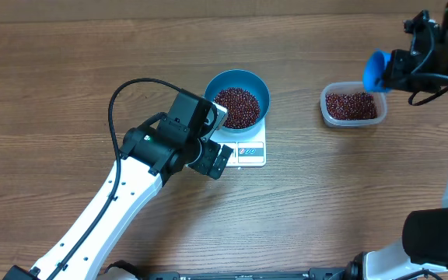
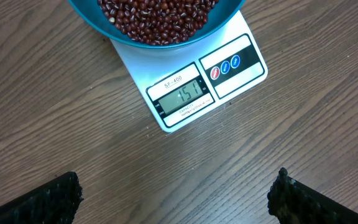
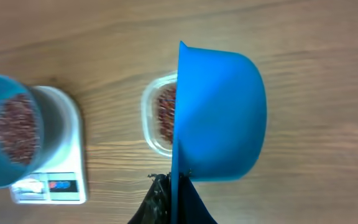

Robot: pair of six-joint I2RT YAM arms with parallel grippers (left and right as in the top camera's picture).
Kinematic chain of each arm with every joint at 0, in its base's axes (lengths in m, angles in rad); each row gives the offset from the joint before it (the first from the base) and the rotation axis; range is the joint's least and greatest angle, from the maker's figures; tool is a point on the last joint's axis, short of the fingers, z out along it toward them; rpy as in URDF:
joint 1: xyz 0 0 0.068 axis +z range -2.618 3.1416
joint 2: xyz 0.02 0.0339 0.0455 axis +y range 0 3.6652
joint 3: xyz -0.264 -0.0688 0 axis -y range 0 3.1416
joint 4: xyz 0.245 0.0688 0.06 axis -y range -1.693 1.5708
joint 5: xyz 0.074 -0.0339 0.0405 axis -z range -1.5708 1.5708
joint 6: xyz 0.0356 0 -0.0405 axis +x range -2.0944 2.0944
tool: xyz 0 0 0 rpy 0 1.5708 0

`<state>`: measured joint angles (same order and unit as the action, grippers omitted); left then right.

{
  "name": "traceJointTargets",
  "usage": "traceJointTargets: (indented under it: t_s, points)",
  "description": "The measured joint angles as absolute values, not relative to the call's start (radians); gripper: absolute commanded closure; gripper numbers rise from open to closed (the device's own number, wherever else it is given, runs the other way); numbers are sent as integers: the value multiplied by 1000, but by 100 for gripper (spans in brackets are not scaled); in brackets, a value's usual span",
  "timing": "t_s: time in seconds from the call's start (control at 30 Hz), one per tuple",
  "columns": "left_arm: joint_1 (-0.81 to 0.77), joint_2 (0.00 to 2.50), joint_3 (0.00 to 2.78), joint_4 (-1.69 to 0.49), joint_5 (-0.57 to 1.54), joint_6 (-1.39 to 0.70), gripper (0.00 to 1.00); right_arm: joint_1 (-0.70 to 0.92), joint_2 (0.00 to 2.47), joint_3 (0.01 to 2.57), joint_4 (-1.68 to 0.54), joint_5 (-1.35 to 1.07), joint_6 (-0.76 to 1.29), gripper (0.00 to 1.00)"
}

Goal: Scoop item into bowl and weigh 150g on scale
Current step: 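Dip the blue scoop into the tub's red beans and lift it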

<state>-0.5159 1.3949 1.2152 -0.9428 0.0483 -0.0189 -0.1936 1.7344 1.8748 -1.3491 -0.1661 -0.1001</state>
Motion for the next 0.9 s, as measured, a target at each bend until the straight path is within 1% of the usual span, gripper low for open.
traceJointTargets:
  t_s: [0.17, 0.23, 0.43, 0.77, 0.83, 0.9]
  points:
    - [-516, 1395, 1215, -942, 48, -19, 0, -118, 1734, 1815, -1341, 74, -37, 96]
    - [-516, 1395, 1215, -943, 48, -19, 0, -54, 1734, 1811, -1339, 190, -20, 96]
    - [-516, 1395, 1215, -942, 48, -19, 1, 43, 1734, 1811, -1352, 353, 11, 96]
    - [-516, 1395, 1215, -943, 48, -19, 1, 77, 1734, 1811, -1354, 432, 26, 96]
    - [-516, 1395, 1215, -943, 48, -19, 1, 79, 1734, 1811, -1339, 372, 24, 96]
    - [-516, 1395, 1215, -943, 48, -19, 1, 80, 1734, 1810, -1306, 258, 1, 96]
